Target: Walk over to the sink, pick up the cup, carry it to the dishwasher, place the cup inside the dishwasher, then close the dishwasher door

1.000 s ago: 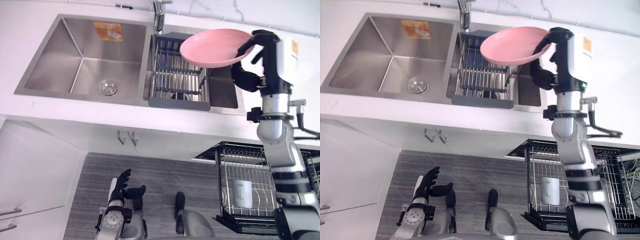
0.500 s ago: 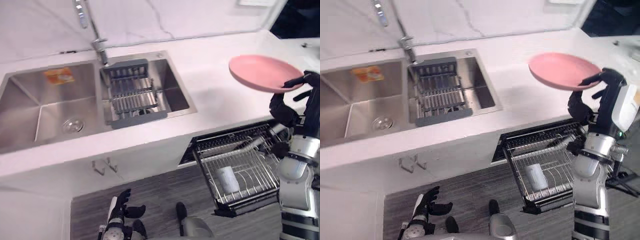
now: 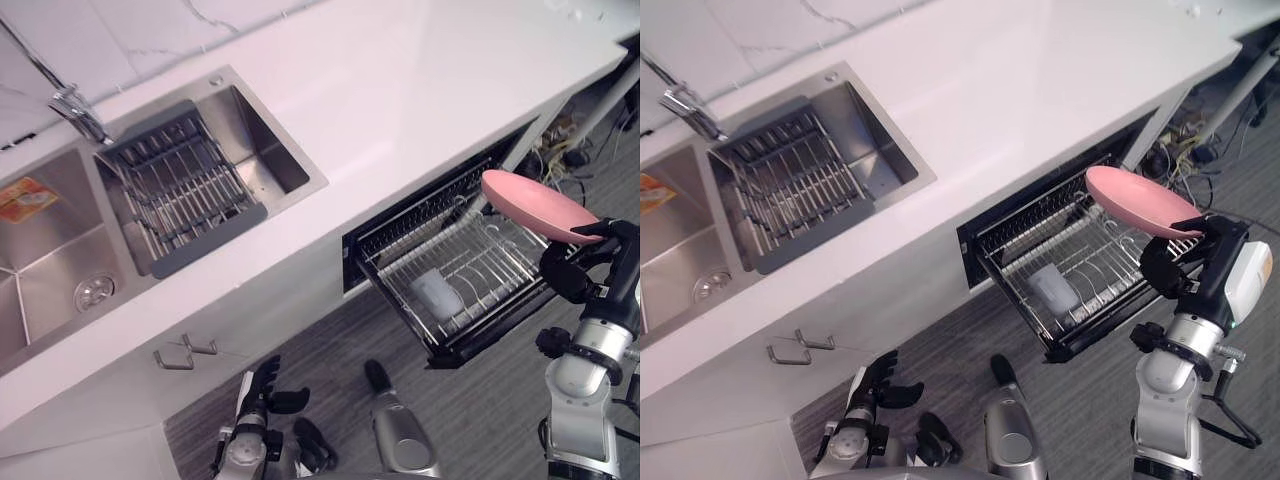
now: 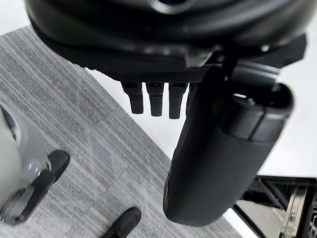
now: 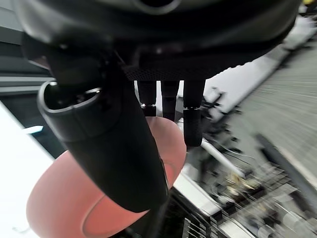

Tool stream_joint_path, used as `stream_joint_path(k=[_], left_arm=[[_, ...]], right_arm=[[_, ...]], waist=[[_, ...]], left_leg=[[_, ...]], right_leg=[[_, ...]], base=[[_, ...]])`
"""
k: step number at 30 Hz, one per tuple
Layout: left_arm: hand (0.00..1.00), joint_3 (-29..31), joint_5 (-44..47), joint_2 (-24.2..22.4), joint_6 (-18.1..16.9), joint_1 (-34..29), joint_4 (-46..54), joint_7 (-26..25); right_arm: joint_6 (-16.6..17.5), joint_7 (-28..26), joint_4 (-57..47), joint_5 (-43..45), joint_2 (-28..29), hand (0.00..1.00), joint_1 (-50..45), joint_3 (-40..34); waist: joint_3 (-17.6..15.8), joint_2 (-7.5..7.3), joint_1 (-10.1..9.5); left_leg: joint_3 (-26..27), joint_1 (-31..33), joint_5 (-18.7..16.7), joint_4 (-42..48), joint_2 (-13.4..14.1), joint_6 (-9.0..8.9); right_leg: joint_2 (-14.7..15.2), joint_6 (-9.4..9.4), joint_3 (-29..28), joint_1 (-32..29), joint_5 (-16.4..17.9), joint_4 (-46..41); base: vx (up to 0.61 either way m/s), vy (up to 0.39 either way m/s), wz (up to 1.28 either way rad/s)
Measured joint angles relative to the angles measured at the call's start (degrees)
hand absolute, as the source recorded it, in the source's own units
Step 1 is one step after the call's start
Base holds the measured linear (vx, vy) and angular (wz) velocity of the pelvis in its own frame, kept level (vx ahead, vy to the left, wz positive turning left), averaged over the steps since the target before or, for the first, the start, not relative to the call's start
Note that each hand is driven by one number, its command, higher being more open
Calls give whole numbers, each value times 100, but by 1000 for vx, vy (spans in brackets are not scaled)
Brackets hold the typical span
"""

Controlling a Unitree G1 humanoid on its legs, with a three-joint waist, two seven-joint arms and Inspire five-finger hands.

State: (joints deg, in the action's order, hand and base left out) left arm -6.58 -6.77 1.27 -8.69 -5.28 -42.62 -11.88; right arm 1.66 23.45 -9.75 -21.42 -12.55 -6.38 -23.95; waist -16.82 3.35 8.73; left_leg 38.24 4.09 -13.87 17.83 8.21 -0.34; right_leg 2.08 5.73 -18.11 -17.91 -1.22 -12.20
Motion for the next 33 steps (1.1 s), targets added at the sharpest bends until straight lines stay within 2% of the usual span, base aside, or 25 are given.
stream_joint_path(k=[3, 5, 12, 17, 18, 28, 32, 33], left_arm=[[90, -4, 0, -16, -26, 198, 61, -9], [90, -9, 0, -3, -30, 363, 126, -28], [90, -13, 8, 18, -86, 971, 227, -95], [90, -19, 12, 48, -89, 1033, 218, -115], [90, -25, 11, 46, -89, 1043, 217, -119], [90, -93, 10, 43, -88, 1108, 199, -166], [90, -92, 8, 40, -81, 1114, 198, -175], [90, -69, 7, 47, -79, 1115, 204, -183]], right_arm=[[-12, 12, 169, 225, 38, 30, 38, 77], [-12, -5, 647, 377, 21, 30, 277, 254], [-78, -302, 1916, 1067, -199, 30, 1175, 610], [-84, -493, 2724, 1468, -317, 30, 1823, 682], [-96, -551, 2867, 1539, -316, 90, 1911, 709], [-151, -596, 2946, 1558, -309, 90, 2021, 851], [-167, -458, 1815, 1483, -269, 90, 1590, 838], [-167, -413, 1392, 1412, -219, 90, 1407, 801]], waist=[[-188, 17, -30], [-323, 13, -125], [-789, 57, -318], [-835, 57, -464], [-847, 71, -506], [-860, 73, -625], [-874, 49, -620], [-904, -2, -619]], left_leg=[[244, 154, -133, 298, 202, -12], [423, 215, -197, 437, 304, -36], [495, 494, -200, 590, 411, -37], [498, 655, -191, 625, 430, -27], [488, 672, -184, 622, 429, -28], [445, 741, -90, 520, 340, 12], [395, 727, -90, 533, 354, 14], [384, 674, -90, 539, 369, 14]], right_leg=[[-36, -13, 88, -196, -14, -95], [-58, -2, 129, -352, -71, -154], [-76, 36, 201, -642, -95, -299], [-54, 37, 250, -798, -95, -354], [-48, 37, 266, -805, -95, -356], [94, 60, 414, -802, -111, -320], [101, 72, 468, -719, -126, -258], [94, 72, 488, -658, -126, -253]], base=[[24, 4, -21], [40, 12, -31], [21, -15, 3], [11, -23, 8], [11, -26, 9], [6, -21, 10], [31, -20, 5], [41, -24, 7]])
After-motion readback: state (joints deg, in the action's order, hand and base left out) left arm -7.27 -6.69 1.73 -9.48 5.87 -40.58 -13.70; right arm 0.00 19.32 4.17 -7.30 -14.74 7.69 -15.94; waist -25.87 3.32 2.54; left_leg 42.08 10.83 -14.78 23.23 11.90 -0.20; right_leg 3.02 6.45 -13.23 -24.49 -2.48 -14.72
